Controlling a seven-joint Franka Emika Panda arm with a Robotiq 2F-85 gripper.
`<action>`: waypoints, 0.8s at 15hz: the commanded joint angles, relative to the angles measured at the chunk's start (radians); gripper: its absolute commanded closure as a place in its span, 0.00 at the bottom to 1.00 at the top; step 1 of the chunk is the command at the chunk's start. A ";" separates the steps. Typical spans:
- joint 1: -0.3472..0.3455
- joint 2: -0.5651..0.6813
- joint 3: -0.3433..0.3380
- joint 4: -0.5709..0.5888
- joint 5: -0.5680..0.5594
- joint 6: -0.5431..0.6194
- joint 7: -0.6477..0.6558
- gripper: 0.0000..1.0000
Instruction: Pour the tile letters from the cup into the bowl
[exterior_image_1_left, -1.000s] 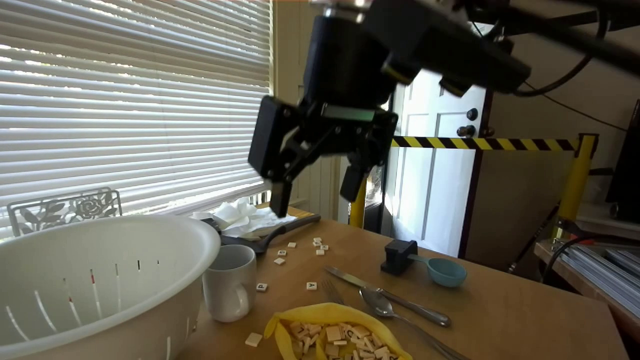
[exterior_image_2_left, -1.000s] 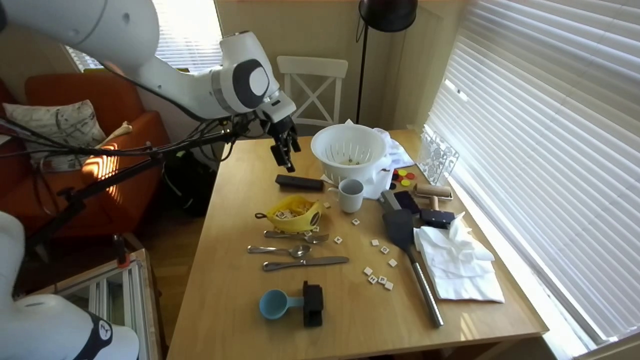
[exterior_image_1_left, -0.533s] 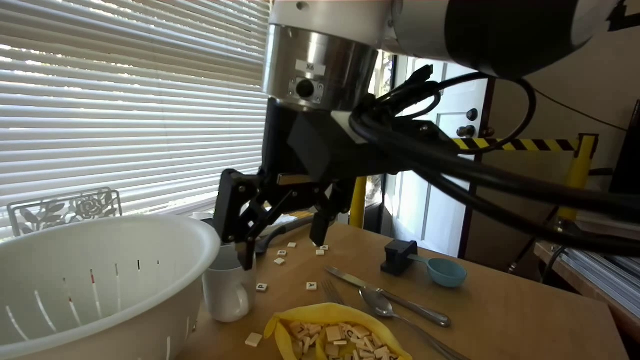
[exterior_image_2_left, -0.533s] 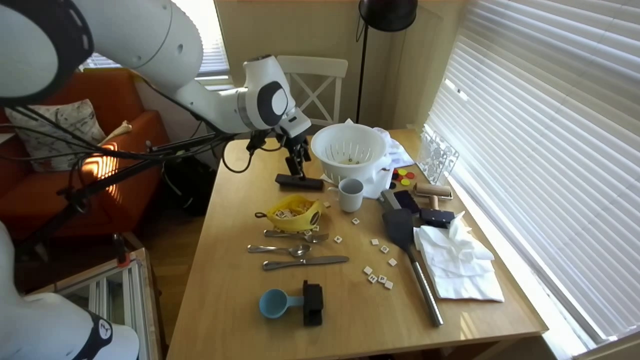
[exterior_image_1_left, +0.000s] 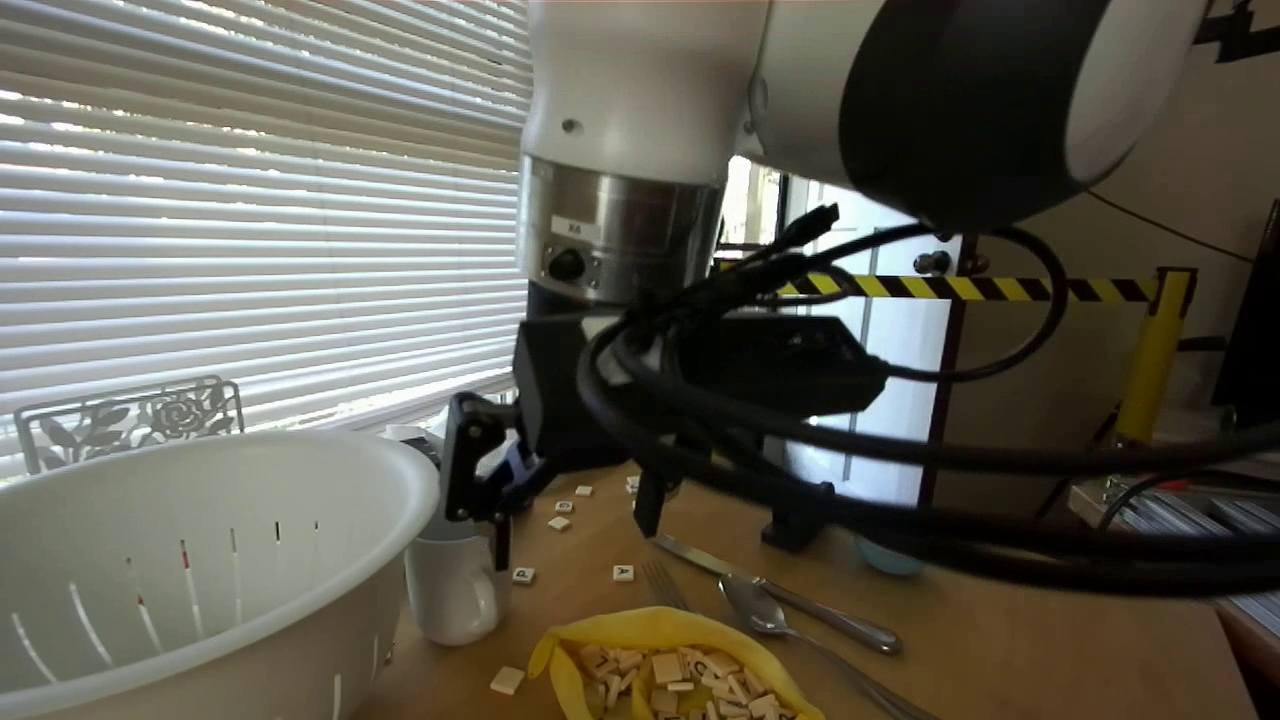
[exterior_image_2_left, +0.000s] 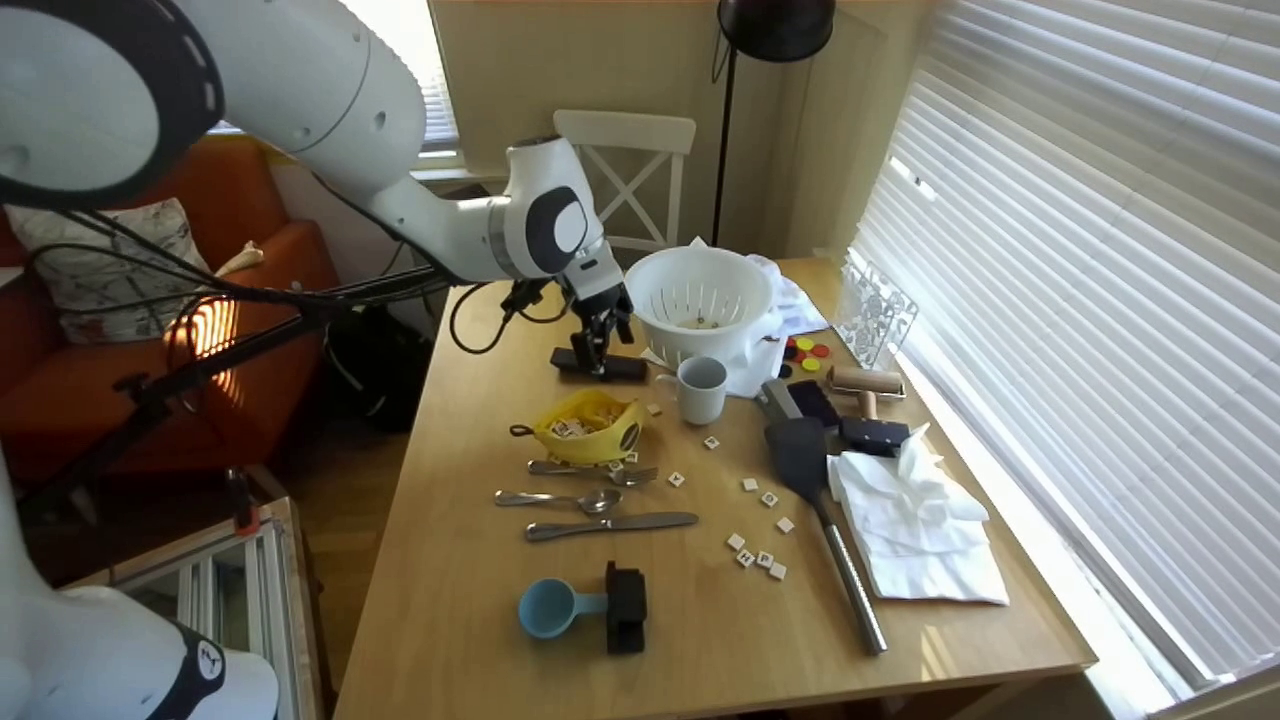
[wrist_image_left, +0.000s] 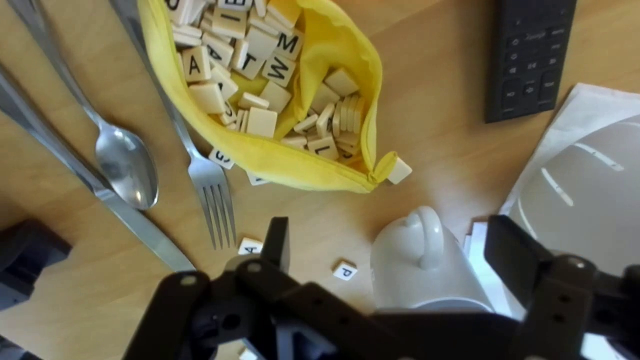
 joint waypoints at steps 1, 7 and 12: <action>0.043 0.098 -0.052 0.055 0.065 0.101 0.084 0.00; 0.117 0.174 -0.172 0.082 0.059 0.263 0.095 0.00; 0.148 0.192 -0.221 0.094 0.080 0.284 0.073 0.00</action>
